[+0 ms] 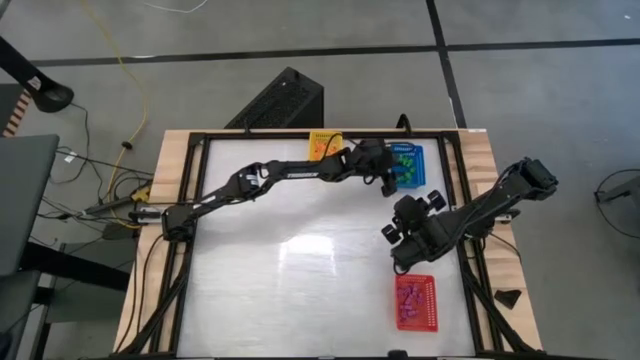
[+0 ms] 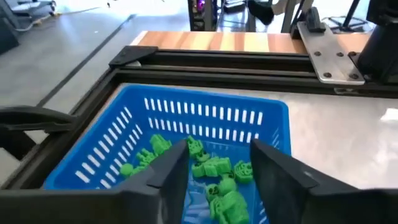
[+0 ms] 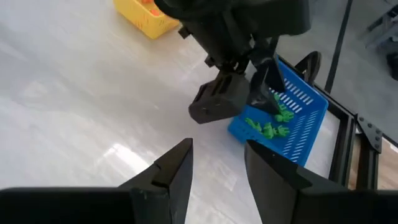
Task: Sort Halloween decoration
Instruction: Return to Home Position
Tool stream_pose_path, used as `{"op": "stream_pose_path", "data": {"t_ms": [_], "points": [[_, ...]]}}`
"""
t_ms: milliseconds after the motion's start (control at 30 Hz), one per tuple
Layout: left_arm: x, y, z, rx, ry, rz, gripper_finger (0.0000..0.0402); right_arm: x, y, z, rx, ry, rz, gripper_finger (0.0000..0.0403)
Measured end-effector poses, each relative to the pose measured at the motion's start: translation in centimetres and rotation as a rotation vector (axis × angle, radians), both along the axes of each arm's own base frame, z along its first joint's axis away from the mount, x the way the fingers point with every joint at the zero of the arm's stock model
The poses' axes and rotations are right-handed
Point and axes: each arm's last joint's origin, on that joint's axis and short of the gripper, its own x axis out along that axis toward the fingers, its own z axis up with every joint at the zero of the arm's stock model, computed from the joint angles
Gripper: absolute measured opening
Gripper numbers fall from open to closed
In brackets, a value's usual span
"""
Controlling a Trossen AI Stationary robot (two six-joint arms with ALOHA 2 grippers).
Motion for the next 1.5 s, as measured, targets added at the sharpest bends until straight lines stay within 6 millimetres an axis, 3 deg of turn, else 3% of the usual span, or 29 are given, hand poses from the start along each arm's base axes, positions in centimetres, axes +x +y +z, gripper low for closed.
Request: {"op": "stream_pose_path", "data": {"t_ms": [167,300,433,567,700,833,967,1100,1233,1333,1500], "points": [[-1.2,-0.1,2.8,0.024,0.129,0.001,0.0186,0.0,0.0,0.0,-0.002,0.003,0.003,0.0175],[-4.2,-0.3,6.0,0.062,0.417,0.018,0.0188,-0.2,0.3,0.0,-0.022,-0.018,0.013,0.0175],[-9.0,-0.8,9.6,0.102,0.755,0.057,0.0181,-0.3,0.4,0.2,-0.037,-0.044,0.016,0.0175],[-14.0,-1.5,13.6,0.007,0.961,0.106,0.0169,-0.5,-0.3,0.9,-0.051,-0.095,-0.003,0.0175],[-18.5,-2.7,17.4,-0.028,0.978,0.14,0.0149,-0.6,-2.0,2.2,-0.073,-0.134,-0.01,0.0175],[-24.2,-5.1,19.7,-0.012,0.846,0.165,0.0122,-0.6,-3.6,4.3,-0.002,-0.136,0.098,0.0175],[-30.3,-8.6,18.5,0.015,0.541,0.179,0.0096,-0.4,-4.0,6.9,0.04,-0.209,0.351,0.0175],[-35.5,-12.2,14.9,0.021,0.131,0.128,0.0077,-0.4,-3.8,8.5,-0.013,-0.338,0.519,0.0175],[-39.4,-14.2,10.7,0.008,-0.164,0.038,0.0063,-0.1,-3.5,6.4,-0.045,-0.448,0.8,0.0175],[-41.7,-14.8,8.3,-0.021,-0.251,0.027,0.0054,-0.1,-4.1,4.1,-0.059,-0.586,0.982,0.0175],[-44.5,-15.2,5.7,-0.026,-0.299,-0.004,0.004,-2.2,-6.3,0.7,-0.07,-0.732,0.932,0.0175]]}}
